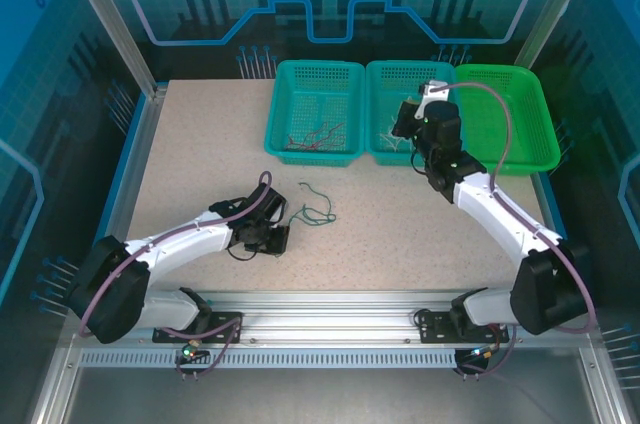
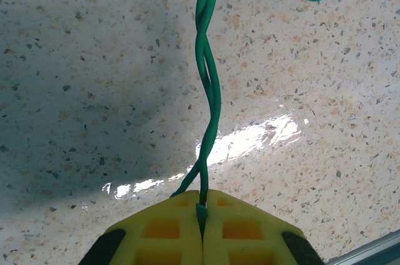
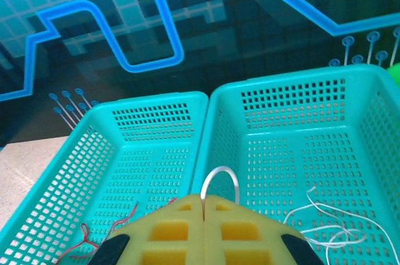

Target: Untangle the cables

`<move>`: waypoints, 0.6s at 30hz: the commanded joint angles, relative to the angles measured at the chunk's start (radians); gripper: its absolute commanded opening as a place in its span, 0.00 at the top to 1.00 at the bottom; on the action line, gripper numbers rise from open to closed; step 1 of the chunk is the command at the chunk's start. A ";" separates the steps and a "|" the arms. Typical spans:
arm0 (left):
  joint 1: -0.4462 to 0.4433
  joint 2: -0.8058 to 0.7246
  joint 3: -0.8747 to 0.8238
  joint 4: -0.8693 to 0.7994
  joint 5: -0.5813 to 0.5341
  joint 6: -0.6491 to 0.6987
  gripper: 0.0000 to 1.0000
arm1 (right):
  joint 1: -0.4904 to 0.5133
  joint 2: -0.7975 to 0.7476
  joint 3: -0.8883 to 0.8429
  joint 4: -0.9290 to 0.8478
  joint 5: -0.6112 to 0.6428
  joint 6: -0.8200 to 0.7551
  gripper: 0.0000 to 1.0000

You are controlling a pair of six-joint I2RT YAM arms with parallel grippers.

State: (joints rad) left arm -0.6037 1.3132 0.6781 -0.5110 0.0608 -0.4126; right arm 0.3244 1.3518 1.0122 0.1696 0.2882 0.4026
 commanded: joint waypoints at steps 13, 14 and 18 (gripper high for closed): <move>0.011 -0.007 0.034 0.048 0.026 0.034 1.00 | -0.192 0.375 0.201 -0.071 -0.215 0.175 0.54; 0.012 -0.009 0.037 0.047 0.024 0.037 1.00 | -0.200 0.384 0.226 -0.109 -0.233 0.184 0.46; 0.011 -0.027 0.031 0.048 0.013 0.039 1.00 | -0.211 0.353 0.253 -0.189 -0.266 0.186 0.25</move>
State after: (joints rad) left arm -0.5999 1.3193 0.6857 -0.4725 0.0685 -0.3935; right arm 0.1249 1.7374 1.2186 0.0540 0.0765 0.5629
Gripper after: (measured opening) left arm 0.058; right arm 0.723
